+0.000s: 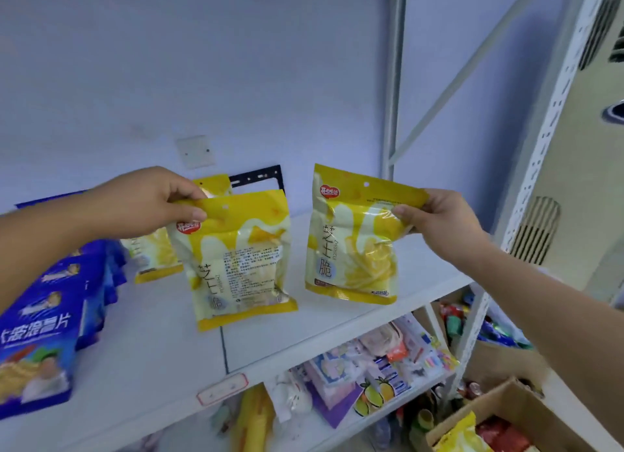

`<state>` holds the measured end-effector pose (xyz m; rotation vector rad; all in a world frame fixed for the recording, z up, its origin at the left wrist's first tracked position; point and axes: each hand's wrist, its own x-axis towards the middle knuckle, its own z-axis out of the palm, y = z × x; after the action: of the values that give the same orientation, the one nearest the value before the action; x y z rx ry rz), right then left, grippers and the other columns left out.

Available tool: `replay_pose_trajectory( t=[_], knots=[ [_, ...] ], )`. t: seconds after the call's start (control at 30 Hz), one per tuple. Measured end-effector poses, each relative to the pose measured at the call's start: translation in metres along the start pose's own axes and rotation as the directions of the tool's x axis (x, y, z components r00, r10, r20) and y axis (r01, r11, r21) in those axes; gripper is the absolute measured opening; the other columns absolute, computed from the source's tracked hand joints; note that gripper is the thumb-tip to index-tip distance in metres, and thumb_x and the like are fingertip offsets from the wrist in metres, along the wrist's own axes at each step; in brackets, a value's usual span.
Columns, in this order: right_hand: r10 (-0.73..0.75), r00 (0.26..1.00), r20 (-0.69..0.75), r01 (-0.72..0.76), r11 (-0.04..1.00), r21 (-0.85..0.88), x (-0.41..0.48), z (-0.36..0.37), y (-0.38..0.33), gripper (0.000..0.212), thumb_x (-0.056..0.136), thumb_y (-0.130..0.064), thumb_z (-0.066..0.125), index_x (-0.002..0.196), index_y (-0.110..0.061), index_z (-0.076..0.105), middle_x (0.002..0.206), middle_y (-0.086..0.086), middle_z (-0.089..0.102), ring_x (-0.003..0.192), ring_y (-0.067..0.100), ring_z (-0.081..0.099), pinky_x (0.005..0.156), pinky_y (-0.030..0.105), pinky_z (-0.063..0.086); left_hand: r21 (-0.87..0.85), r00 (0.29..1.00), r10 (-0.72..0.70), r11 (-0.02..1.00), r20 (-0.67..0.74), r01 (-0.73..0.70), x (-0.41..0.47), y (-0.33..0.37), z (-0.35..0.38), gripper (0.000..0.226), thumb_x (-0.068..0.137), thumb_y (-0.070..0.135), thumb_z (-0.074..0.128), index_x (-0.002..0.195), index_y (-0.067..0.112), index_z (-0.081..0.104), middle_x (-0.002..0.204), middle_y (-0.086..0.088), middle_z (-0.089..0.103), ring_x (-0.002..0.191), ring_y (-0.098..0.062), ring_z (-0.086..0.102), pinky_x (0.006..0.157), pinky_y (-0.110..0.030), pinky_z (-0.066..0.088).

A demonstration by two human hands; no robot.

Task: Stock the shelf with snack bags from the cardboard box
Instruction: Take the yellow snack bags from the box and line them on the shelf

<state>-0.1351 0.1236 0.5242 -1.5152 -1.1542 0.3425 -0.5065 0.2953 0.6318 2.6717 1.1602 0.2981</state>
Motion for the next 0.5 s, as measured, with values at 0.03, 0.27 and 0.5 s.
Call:
replay_pose_trajectory(
  t=[0.03, 0.27, 0.5],
  knots=[
    [-0.005, 1.0, 0.005, 0.005, 1.0, 0.009, -0.003, 0.015, -0.008, 0.009, 0.094, -0.015, 0.069, 0.095, -0.009, 0.077, 0.085, 0.009, 0.079, 0.079, 0.028, 0.076, 0.086, 0.052, 0.06, 0.003, 1.0, -0.008, 1.0, -0.01, 0.008, -0.013, -0.015, -0.008, 0.005, 0.084, 0.036, 0.074, 0.089, 0.035, 0.075, 0.088, 0.017, 0.076, 0.083, -0.005, 0.071, 0.088, -0.04, 0.055],
    [-0.038, 0.999, 0.011, 0.037, 0.997, 0.069, -0.028, 0.099, -0.039, 0.009, 0.094, -0.014, 0.069, 0.094, -0.01, 0.076, 0.085, 0.01, 0.078, 0.083, 0.032, 0.075, 0.086, 0.055, 0.058, 0.119, 0.991, -0.099, 0.987, -0.088, 0.109, -0.071, -0.106, -0.037, 0.012, 0.087, 0.032, 0.073, 0.099, 0.031, 0.073, 0.1, 0.012, 0.073, 0.085, -0.004, 0.066, 0.079, -0.031, 0.052],
    [-0.034, 0.994, 0.103, 0.037, 0.999, -0.02, -0.02, 0.155, -0.041, 0.011, 0.095, -0.024, 0.067, 0.091, -0.019, 0.076, 0.082, 0.006, 0.078, 0.08, 0.035, 0.074, 0.082, 0.059, 0.058, 0.097, 0.981, -0.173, 0.979, -0.088, 0.181, -0.092, -0.167, -0.04, 0.012, 0.09, 0.03, 0.071, 0.087, 0.041, 0.068, 0.088, 0.019, 0.071, 0.082, 0.001, 0.064, 0.073, -0.029, 0.049]
  ],
)
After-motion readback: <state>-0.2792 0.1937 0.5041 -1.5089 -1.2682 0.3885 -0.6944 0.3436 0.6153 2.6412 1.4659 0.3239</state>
